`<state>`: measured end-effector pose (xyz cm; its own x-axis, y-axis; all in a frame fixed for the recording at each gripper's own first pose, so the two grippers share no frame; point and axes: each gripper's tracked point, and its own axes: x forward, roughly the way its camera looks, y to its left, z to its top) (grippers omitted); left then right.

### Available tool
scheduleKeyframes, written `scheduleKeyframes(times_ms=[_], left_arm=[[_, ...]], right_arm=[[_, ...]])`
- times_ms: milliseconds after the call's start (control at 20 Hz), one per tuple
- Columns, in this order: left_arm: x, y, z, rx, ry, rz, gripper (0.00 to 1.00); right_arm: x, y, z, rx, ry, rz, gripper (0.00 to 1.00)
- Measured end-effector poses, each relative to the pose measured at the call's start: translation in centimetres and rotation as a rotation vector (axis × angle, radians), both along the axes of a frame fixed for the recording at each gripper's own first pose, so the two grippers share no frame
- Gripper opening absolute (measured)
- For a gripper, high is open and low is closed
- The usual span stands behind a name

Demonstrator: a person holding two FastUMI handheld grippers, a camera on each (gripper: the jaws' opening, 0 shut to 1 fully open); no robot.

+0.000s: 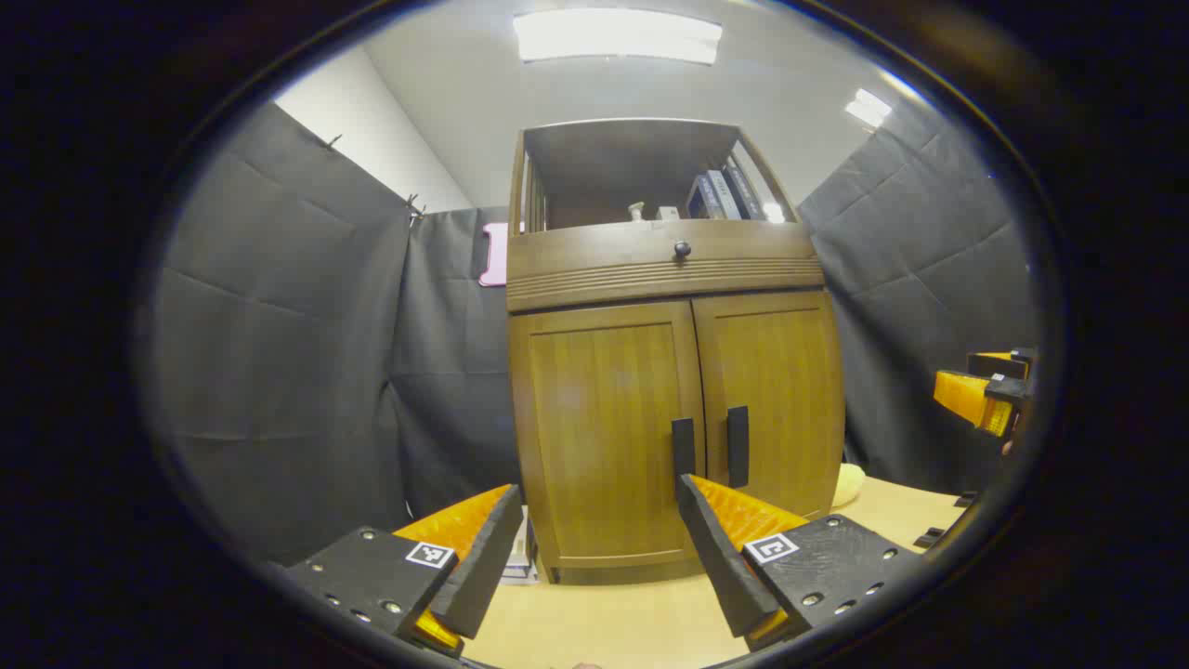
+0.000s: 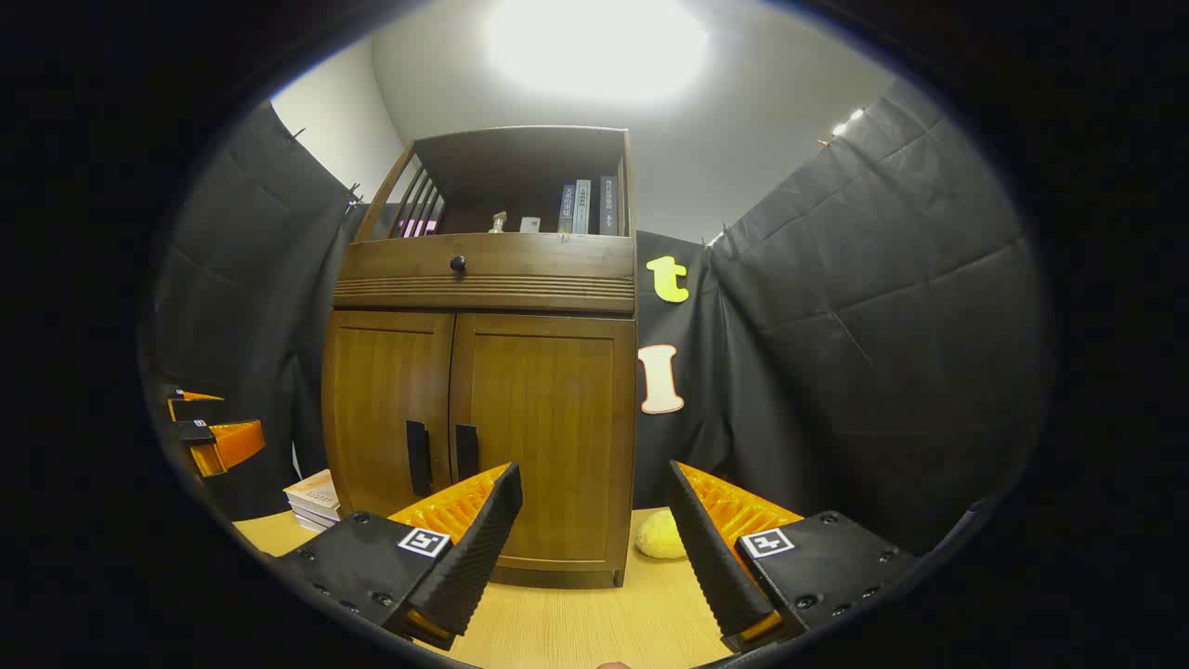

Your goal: Open the right door of the double-door shoe cabinet with the right hand, and open the left door with the left hand.

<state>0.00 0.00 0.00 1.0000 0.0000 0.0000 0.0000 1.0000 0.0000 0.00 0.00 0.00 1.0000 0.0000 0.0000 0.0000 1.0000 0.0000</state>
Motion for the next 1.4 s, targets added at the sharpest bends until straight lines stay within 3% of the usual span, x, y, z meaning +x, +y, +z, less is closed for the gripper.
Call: scheduleKeyframes(times_ms=[450,500,800,1400], left_arm=[[-0.8,0.1,0.1,0.006,-0.008,0.016,0.97],[-0.8,0.0,0.2,0.007,-0.009,0.019,0.93],[-1.9,1.2,0.3,0.018,-0.009,0.052,1.0],[-5.5,6.0,0.2,0.06,0.002,0.182,1.0]], right_arm=[[0.4,-0.1,-0.1,0.008,0.007,0.001,0.98],[0.4,-0.1,-0.1,0.009,0.01,0.004,0.98],[1.2,0.6,-0.4,0.016,0.011,0.055,0.98],[8.0,6.1,0.4,0.048,0.009,0.17,0.98]])
